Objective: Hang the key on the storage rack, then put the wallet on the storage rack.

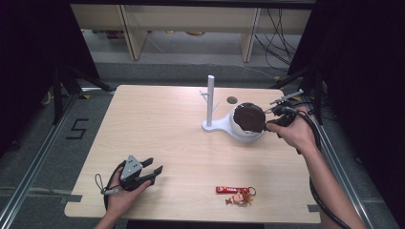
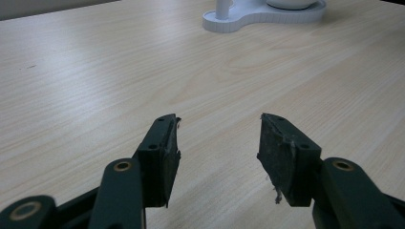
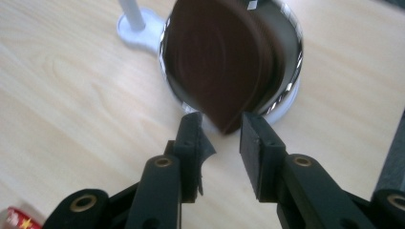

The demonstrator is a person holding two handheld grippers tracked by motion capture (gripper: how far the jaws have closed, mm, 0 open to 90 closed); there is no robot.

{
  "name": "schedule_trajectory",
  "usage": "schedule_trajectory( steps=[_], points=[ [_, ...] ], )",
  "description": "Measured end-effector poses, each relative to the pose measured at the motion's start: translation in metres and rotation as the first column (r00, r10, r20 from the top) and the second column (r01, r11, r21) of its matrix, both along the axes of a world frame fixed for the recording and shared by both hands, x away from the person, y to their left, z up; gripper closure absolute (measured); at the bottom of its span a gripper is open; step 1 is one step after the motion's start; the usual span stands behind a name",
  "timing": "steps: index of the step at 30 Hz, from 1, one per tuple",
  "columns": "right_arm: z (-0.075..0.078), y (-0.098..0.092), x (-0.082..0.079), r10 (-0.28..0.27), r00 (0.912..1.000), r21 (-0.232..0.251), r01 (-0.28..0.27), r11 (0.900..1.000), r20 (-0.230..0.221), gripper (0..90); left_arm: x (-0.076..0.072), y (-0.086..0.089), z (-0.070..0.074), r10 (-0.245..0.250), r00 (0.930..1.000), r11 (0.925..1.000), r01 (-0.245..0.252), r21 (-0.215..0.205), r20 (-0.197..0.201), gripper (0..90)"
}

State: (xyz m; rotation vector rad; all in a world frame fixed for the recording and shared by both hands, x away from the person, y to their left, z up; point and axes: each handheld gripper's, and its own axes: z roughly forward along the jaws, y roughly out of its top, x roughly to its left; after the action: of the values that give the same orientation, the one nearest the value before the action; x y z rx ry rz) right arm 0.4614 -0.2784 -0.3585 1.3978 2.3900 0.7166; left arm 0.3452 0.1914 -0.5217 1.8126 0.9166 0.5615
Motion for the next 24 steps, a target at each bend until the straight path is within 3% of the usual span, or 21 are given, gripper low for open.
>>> schedule_trajectory(
  steps=[2, 5, 11, 15, 20, 21, 22, 24],
  points=[
    [-0.010, -0.002, -0.011, -0.017, 0.9992, 0.018, 0.018, 1.000, -0.037, 69.4, 0.000, -0.001, 0.000, -0.003, 1.0000, 0.9999, 0.003, -0.011, 0.005, 47.4],
    [-0.023, -0.006, -0.022, -0.017, 0.9982, 0.029, 0.019, 0.999, -0.057, 67.5, -0.002, -0.004, 0.000, -0.008, 1.0000, 0.9999, 0.008, -0.014, 0.002, 47.1],
    [-0.040, -0.018, -0.038, -0.011, 0.9978, 0.027, 0.013, 1.000, -0.066, 65.9, -0.001, -0.015, 0.005, -0.068, 0.9976, 0.9958, 0.069, -0.060, 0.003, 45.0],
    [-0.048, -0.024, -0.047, -0.033, 0.9962, 0.039, 0.037, 0.999, -0.080, 64.9, -0.002, -0.023, 0.014, -0.105, 0.9944, 0.9914, 0.105, -0.078, 0.004, 43.1],
    [-0.056, -0.033, -0.052, -0.045, 0.9948, 0.043, 0.049, 0.998, -0.092, 63.5, -0.002, -0.036, 0.021, -0.178, 0.9840, 0.9800, 0.177, -0.090, -0.001, 39.7],
    [-0.055, -0.031, -0.055, -0.074, 0.9904, 0.068, 0.083, 0.994, -0.117, 63.2, -0.002, -0.039, 0.022, -0.193, 0.9811, 0.9763, 0.192, -0.100, -0.002, 39.7],
    [-0.056, -0.033, -0.054, -0.056, 0.9940, 0.054, 0.061, 0.997, -0.094, 63.2, -0.003, -0.041, 0.024, -0.200, 0.9797, 0.9753, 0.199, -0.097, -0.009, 39.5],
    [-0.057, -0.033, -0.055, -0.058, 0.9933, 0.050, 0.063, 0.997, -0.101, 63.2, -0.001, -0.049, 0.027, -0.237, 0.9714, 0.9661, 0.234, -0.109, -0.016, 38.5]
  ],
)
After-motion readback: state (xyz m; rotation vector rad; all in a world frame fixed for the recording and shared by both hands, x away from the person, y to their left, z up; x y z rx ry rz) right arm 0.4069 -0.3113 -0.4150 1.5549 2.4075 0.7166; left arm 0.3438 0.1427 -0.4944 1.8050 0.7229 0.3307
